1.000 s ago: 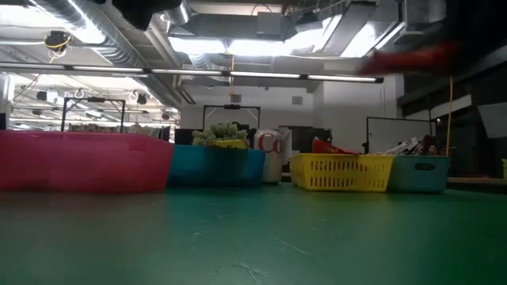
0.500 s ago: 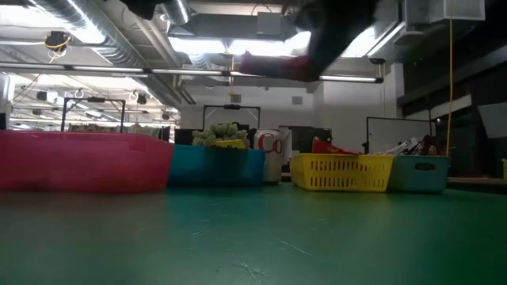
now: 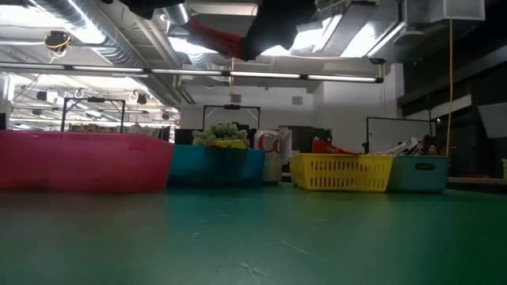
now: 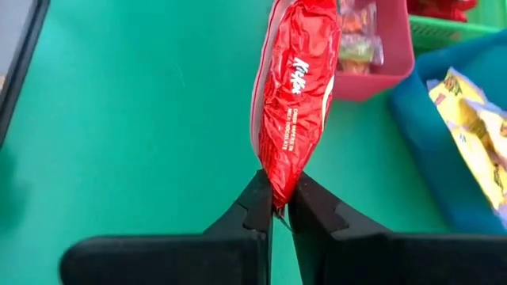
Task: Sort candy
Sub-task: Put the red chocolate bar into the green bin
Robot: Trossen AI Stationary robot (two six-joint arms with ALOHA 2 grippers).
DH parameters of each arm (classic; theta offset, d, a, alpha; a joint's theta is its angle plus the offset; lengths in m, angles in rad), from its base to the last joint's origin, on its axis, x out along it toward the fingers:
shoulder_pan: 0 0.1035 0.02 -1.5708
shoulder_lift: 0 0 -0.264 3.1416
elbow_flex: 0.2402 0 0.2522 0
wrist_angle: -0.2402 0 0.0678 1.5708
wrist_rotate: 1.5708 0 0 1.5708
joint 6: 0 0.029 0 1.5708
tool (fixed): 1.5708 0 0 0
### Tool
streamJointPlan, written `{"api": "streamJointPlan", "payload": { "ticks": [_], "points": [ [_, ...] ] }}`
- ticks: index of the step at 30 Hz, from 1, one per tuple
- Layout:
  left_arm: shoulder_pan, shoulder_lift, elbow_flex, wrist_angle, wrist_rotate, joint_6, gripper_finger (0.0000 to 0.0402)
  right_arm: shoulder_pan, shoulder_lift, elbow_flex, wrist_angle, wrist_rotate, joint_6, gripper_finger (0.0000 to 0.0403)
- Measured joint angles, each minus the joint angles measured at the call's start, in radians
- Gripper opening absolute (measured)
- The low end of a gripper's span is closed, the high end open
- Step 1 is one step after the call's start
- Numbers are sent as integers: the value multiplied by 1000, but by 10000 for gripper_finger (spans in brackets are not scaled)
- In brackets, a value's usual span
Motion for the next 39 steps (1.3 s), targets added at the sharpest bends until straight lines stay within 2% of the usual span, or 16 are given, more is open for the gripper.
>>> {"api": "streamJointPlan", "payload": {
  "ticks": [12,19,24,35,39],
  "points": [
    [0,0,0,0,-31,-2,160,3,0,0,128,-39,-26,28],
    [0,0,0,0,-31,-2,156,3,0,0,130,-53,-27,28],
    [2,0,0,0,-33,10,123,3,0,0,130,-53,-27,28],
    [34,0,0,0,-33,11,11,2,0,0,126,-52,-27,28],
    [34,0,0,0,-33,11,5,3,0,0,127,-53,-26,28]
  ]
}}
